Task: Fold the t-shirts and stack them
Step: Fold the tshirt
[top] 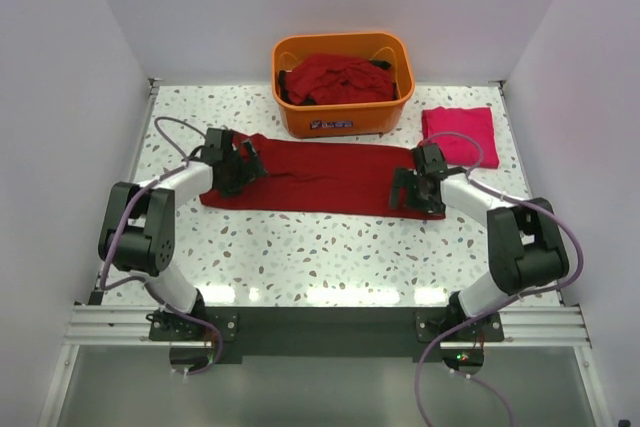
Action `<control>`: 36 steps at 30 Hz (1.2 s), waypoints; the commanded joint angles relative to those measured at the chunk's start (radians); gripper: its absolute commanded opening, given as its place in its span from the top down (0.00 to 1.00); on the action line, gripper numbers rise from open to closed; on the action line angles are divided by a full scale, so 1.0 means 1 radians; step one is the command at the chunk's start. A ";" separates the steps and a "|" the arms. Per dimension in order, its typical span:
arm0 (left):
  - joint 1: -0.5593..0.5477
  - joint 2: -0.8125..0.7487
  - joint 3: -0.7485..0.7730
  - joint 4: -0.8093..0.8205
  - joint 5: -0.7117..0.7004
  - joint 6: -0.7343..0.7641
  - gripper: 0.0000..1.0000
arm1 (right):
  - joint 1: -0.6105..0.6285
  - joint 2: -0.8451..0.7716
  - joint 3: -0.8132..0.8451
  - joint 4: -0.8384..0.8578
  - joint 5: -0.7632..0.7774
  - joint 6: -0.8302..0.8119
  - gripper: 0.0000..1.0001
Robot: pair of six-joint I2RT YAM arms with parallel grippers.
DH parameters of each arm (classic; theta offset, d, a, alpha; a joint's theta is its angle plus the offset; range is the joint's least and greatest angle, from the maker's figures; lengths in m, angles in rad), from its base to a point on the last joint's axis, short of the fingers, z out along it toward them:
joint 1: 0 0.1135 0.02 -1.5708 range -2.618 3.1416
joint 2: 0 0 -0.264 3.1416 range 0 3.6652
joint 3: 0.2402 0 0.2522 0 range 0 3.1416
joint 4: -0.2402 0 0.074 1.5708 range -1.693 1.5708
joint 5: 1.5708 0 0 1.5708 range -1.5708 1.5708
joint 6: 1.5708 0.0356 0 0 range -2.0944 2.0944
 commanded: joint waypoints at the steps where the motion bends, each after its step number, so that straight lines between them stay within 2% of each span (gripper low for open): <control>1: 0.004 -0.053 -0.137 -0.100 -0.050 -0.014 0.00 | 0.006 -0.038 -0.097 -0.033 -0.067 0.046 0.01; 5: 0.006 -0.171 -0.267 -0.166 -0.125 -0.034 0.00 | 0.052 -0.127 -0.216 -0.066 -0.078 0.120 0.01; 9: 0.006 -0.307 -0.333 -0.221 -0.113 -0.045 0.00 | 0.153 -0.236 -0.285 -0.131 -0.078 0.224 0.01; 11: 0.003 -0.360 -0.349 -0.234 -0.078 -0.049 0.00 | 0.202 -0.297 -0.290 -0.145 -0.105 0.247 0.01; 16: -0.029 -0.495 -0.313 -0.225 -0.007 -0.071 0.00 | 0.213 -0.362 -0.212 -0.212 -0.082 0.228 0.01; 21: -0.098 -0.414 -0.202 -0.211 -0.036 -0.080 0.00 | 0.212 -0.330 -0.166 -0.211 -0.059 0.201 0.01; 32: -0.105 -0.155 -0.059 -0.123 -0.026 -0.042 0.00 | 0.212 -0.314 -0.155 -0.218 -0.030 0.189 0.01; 36: -0.112 -0.113 -0.025 -0.079 -0.007 -0.037 0.00 | 0.213 -0.320 -0.155 -0.218 -0.018 0.192 0.01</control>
